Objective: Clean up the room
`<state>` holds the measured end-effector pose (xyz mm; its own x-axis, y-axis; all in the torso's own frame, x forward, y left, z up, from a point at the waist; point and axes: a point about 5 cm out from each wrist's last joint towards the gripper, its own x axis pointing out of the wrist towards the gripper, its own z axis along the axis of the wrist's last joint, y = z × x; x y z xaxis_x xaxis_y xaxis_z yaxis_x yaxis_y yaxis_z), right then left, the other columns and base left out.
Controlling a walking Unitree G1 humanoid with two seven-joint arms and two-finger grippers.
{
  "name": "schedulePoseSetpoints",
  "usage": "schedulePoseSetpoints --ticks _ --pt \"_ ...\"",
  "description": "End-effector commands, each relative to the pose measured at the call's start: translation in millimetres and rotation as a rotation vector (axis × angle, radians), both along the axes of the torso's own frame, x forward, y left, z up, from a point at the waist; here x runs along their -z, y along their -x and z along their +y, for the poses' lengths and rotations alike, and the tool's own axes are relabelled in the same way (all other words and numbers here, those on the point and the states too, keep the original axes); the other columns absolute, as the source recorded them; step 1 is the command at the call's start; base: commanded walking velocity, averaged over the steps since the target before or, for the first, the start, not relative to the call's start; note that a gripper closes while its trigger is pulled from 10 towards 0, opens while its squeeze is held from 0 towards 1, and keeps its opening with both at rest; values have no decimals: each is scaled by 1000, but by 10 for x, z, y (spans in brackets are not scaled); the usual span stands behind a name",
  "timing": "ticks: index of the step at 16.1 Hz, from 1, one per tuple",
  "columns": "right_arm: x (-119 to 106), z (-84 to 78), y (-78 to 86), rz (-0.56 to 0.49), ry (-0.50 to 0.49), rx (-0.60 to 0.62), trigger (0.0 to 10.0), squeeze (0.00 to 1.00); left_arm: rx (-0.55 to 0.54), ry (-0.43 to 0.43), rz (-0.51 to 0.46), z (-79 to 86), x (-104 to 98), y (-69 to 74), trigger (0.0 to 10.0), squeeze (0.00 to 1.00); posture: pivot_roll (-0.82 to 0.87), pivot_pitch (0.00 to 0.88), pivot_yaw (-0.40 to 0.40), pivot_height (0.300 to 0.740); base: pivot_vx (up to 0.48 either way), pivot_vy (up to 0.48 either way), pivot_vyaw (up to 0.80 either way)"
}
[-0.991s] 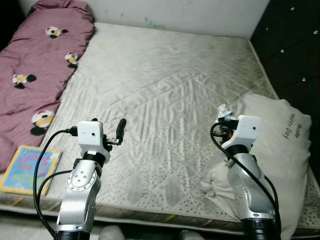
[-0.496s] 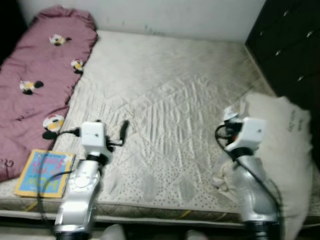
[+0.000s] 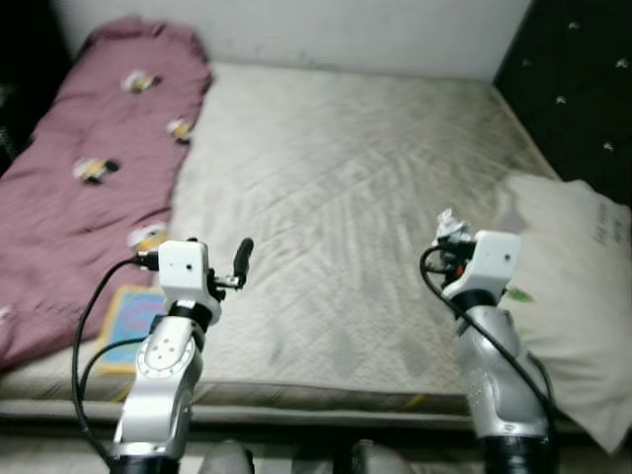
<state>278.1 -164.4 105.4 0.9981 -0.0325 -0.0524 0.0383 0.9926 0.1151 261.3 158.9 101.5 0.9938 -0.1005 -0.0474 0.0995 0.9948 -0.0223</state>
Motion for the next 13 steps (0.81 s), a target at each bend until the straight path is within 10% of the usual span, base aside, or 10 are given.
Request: schedulePoseSetpoints --ticks 1,13 --pt "-65 -4 -15 -28 8 0 10000 0 2 4 -18 5 -47 -18 10000 0 8 69 -56 740 0 480 0" --pt "-59 23 -14 -33 12 -21 10000 0 16 22 -11 -1 -44 -25 10000 0 7 68 -54 740 0 480 0"
